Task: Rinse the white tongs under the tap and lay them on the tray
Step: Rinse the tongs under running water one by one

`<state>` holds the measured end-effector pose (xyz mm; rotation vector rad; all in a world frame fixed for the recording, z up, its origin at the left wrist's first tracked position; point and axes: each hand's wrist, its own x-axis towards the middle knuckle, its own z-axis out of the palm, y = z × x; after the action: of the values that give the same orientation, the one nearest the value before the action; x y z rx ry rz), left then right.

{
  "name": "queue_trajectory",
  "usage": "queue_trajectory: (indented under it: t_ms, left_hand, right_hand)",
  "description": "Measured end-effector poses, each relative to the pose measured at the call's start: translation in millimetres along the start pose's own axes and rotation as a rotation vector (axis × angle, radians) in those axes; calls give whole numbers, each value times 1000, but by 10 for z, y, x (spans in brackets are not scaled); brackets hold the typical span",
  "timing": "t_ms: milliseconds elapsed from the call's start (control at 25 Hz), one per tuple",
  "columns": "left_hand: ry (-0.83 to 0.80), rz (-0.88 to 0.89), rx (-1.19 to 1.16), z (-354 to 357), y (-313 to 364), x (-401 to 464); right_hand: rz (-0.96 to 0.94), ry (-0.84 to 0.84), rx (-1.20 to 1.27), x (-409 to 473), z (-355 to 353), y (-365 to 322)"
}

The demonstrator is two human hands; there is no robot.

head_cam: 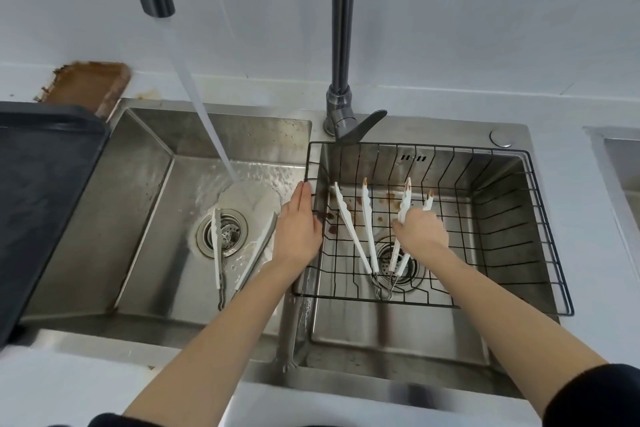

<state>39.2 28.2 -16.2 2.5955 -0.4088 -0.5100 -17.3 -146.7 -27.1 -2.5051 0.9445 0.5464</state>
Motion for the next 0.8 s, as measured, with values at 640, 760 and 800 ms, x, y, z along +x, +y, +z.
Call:
queue_trajectory:
  t_ms: [640,760,800]
  left_hand:
    - [6,-2,-11,-7,-8,-16]
    - [8,-1,-12,-6,-6,-16]
    - [9,-1,-11,-6,-6,-16]
  right_hand:
    - [-86,-90,9,-187,215,-242]
    - [-97,-94,15,-213,212,-259]
    - [-108,-81,21,-211,200,-264]
